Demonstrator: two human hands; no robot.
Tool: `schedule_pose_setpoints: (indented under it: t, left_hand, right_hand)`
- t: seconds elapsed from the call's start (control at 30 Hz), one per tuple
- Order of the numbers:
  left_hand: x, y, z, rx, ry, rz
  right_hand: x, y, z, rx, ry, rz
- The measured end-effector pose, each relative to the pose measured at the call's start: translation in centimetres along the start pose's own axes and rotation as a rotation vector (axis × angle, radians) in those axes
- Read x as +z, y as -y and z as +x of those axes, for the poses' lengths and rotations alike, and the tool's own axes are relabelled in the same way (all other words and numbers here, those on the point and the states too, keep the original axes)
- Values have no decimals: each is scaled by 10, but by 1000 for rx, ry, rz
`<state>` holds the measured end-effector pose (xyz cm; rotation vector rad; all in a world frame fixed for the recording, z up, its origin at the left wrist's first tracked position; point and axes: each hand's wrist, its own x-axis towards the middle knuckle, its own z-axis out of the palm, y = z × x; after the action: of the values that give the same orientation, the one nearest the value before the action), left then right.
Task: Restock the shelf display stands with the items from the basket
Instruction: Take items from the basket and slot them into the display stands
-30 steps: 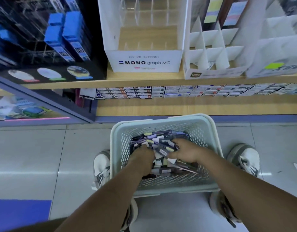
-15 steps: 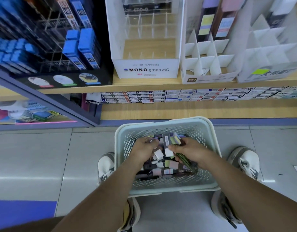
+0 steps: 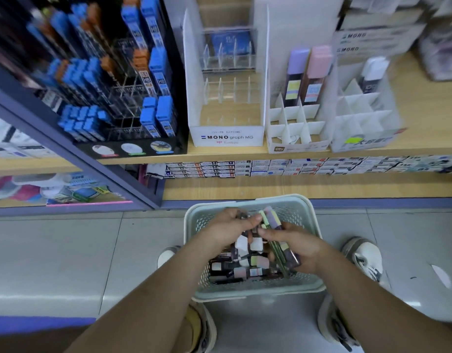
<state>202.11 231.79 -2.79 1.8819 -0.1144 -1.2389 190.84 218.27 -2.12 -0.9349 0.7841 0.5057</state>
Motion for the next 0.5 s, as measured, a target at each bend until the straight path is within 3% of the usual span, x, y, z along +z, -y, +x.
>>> schedule_pose_setpoints:
  t: [0.13,0.27,0.5]
  left_hand:
    - [-5,-36,-30,102,-116,-27]
    - [-8,-74,-69,288,-184,-26]
    - [-1,-109,-128,538,-295,-250]
  right_hand:
    - [26,5,-34,-45,-7,115]
    - [57,20,-67,-181,-32,419]
    - [86,40,-111,-312,10,440]
